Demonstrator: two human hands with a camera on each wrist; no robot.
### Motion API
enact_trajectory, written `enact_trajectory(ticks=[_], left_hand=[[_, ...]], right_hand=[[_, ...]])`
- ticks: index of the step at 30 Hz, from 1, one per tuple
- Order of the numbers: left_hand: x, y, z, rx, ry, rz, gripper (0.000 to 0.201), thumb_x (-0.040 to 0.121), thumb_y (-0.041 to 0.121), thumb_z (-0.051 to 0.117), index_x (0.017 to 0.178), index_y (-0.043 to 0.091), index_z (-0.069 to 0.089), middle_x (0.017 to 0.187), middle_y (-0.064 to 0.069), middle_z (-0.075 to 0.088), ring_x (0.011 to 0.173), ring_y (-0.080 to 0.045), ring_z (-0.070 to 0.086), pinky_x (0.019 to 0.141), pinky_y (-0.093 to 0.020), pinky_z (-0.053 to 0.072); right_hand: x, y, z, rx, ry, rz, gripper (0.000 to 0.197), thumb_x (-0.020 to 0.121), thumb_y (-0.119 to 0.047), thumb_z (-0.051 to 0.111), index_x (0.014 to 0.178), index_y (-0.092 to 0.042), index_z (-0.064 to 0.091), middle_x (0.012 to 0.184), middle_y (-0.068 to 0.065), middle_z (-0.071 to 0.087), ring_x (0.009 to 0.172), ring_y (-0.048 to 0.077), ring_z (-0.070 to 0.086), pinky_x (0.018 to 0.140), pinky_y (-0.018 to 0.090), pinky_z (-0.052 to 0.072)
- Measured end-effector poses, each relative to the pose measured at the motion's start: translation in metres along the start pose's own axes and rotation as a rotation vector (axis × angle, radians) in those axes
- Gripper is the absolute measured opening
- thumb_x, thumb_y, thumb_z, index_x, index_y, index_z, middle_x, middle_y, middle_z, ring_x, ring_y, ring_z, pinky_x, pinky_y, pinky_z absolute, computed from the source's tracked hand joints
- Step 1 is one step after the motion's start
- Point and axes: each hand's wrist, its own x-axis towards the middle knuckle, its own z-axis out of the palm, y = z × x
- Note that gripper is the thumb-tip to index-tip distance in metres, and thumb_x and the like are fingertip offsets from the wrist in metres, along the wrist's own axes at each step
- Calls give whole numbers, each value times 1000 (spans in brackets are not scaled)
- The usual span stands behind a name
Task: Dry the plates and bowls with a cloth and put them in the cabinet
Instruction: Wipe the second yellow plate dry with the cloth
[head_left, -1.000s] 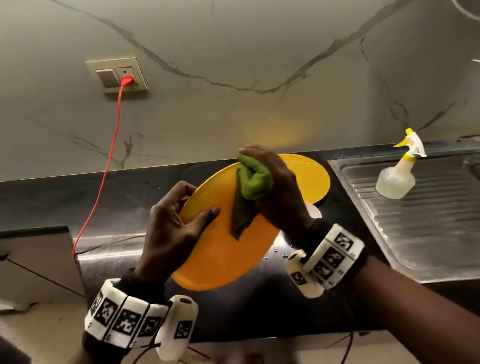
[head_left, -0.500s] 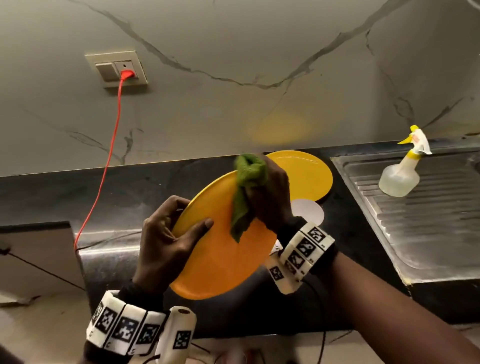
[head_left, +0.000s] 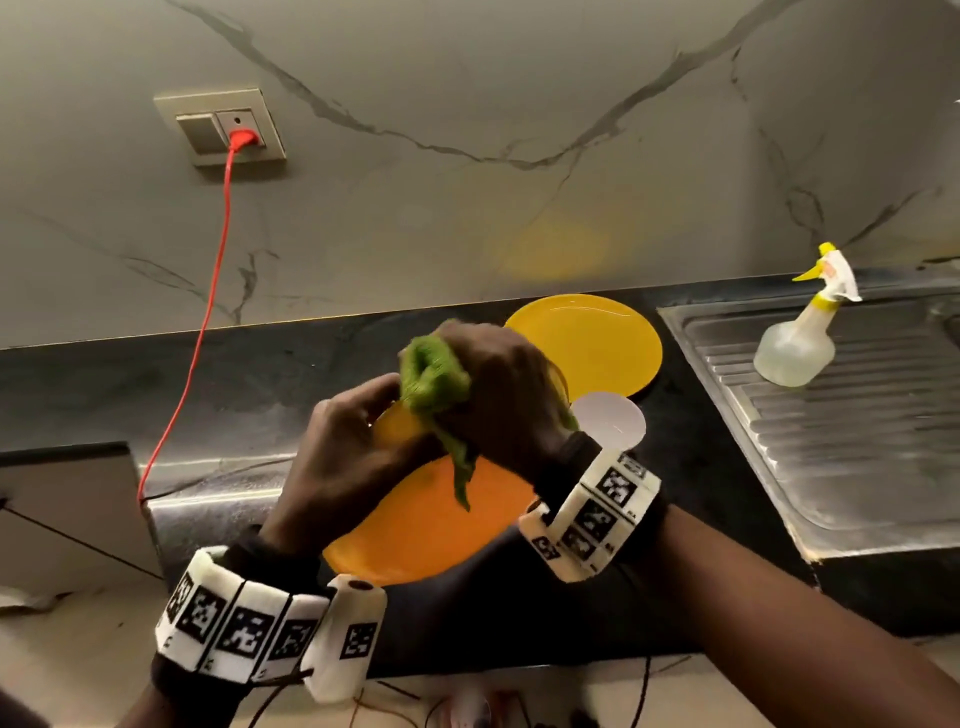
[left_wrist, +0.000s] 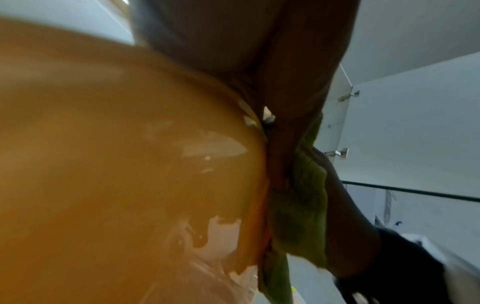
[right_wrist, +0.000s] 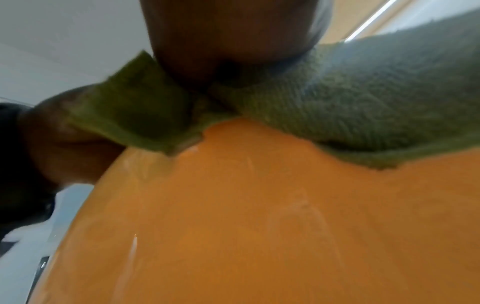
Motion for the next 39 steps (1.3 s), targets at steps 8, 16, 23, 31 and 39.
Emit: enact_trajectory(ticks=[8,16,23,31,39], left_hand=[[-9,-7,-9,-39,123,33,29,67,50,76,81,28,63,82,2,67,71,-12,65,56,-28,54],[-13,-12,4,-104,-7,-106,41,65,51,79,93,32,57,98,7,65,81,-13,69,63,-31,60],[6,4,30,-41,67,52,23,63,34,68,85,31,68,86,5,67,63,-3,53,56,-23,47],[-11,-8,8,-18,162,-9,30,65,47,78,79,27,60,76,2,64,65,-13,61,54,-33,51],[-5,-6,14,-70,-9,-99,44,63,55,77,94,31,58,90,5,66,75,-13,67,60,-39,59]], right_hand=[[-2,32,-8,142,119,331,45,82,-45,46,78,-4,65,65,7,62,59,24,55,56,32,40],[-14,63,-17,23,78,477,27,92,-29,57,68,-29,46,54,-17,41,50,-7,47,51,5,28],[-2,3,-10,-142,-38,38,25,85,-37,62,84,-13,66,69,2,65,62,21,58,61,27,36],[-21,50,-19,158,228,460,31,87,-40,47,74,-13,57,64,2,55,59,19,50,52,39,43],[-15,64,-31,12,119,477,22,86,-35,45,68,-23,50,56,-11,47,49,5,44,52,22,30]])
